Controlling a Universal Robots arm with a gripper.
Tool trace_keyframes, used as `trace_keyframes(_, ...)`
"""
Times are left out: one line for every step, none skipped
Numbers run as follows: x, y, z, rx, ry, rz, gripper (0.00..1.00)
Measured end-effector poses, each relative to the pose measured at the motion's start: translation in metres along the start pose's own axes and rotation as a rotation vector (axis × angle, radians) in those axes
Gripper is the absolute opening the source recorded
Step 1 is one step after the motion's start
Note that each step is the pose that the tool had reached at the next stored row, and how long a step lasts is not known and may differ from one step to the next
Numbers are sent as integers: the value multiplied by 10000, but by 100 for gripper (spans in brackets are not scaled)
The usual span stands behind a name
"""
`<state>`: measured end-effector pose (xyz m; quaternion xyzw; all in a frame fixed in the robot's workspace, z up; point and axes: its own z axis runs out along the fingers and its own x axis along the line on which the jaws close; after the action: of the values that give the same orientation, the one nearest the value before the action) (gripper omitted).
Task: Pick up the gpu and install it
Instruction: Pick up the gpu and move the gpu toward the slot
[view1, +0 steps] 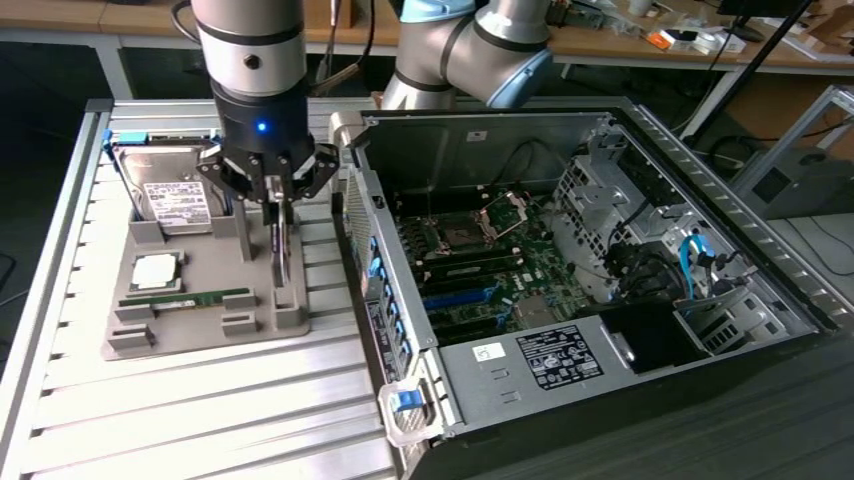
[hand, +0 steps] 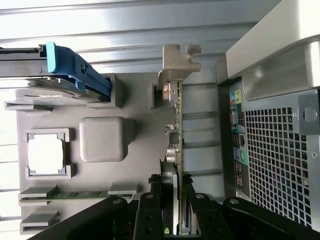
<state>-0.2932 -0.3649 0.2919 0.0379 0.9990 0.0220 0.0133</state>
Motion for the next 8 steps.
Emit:
trace_keyframes(0, 1, -16, -1, 0, 0, 27)
trace_keyframes(-1, 1, -30, 0, -1, 0, 27)
trace_keyframes(-1, 2, -45, 0, 0, 0, 27)
trace_keyframes(-1, 3, -57, 0, -1, 0, 27)
trace_keyframes(-2, 3, -70, 0, 0, 0, 27)
trace_keyframes(-2, 4, -85, 0, 0, 0, 27)
trace_keyframes(-2, 4, -98, 0, 0, 0, 27)
trace_keyframes(-3, 5, -111, 0, 0, 0, 27)
